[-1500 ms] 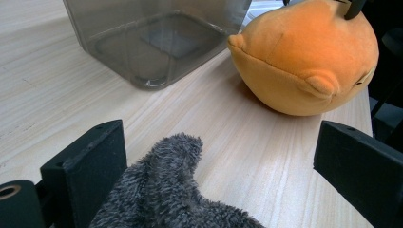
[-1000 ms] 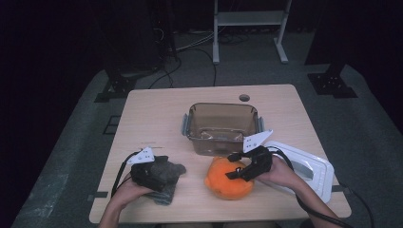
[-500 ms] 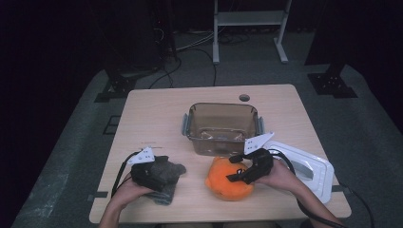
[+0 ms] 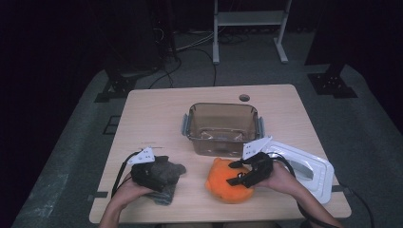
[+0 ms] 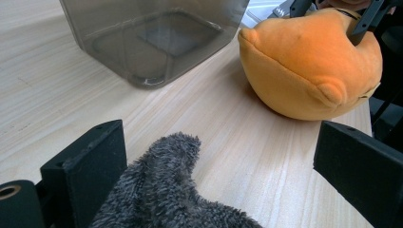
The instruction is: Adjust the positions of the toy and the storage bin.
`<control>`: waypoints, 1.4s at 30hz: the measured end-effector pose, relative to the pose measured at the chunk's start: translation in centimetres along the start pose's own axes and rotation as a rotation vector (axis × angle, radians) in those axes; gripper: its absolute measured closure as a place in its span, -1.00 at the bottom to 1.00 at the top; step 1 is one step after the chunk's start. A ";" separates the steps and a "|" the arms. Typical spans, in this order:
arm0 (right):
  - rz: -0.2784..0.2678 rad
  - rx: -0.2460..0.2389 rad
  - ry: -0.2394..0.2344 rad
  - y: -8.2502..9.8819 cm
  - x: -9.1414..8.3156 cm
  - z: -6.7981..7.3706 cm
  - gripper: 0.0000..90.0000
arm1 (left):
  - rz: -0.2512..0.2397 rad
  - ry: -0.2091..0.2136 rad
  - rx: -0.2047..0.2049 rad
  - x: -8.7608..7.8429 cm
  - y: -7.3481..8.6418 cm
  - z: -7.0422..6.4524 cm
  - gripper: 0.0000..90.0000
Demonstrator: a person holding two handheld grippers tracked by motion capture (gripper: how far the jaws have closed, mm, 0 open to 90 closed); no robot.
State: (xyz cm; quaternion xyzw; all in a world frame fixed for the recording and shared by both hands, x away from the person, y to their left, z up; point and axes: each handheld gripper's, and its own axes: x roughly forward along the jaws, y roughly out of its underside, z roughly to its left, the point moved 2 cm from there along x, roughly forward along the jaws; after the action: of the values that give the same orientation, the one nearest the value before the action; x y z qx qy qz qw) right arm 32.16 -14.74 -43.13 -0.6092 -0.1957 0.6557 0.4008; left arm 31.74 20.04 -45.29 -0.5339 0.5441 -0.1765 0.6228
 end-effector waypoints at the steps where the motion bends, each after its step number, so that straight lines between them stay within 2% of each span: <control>1: 0.002 -0.003 0.000 0.0 0.0 0.0 -0.10 | 0.000 0.000 0.001 0.0 0.0 0.0 -0.93; 11: 0.003 -0.031 0.011 -0.2 0.1 0.6 0.31 | 0.000 -0.003 0.002 -0.1 0.0 0.0 -0.93; 18: -0.009 -0.039 -0.010 -0.5 0.0 0.7 0.49 | -0.001 -0.003 0.001 -0.1 0.0 0.1 -0.93; 22: -0.027 -0.034 -0.035 -0.8 0.0 0.6 0.54 | -0.002 -0.003 -0.001 -0.1 0.0 0.1 -0.93; 42: -0.030 -0.063 -0.084 -2.1 -0.4 0.7 0.63 | -0.009 -0.005 -0.010 -0.3 0.1 0.3 -0.93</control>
State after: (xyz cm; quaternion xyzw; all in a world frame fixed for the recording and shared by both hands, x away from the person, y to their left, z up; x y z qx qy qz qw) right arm 32.04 -13.59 -41.21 -0.5906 -0.2421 0.6680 0.3825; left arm 31.89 20.47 -45.32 -0.5398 0.5410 -0.1750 0.6208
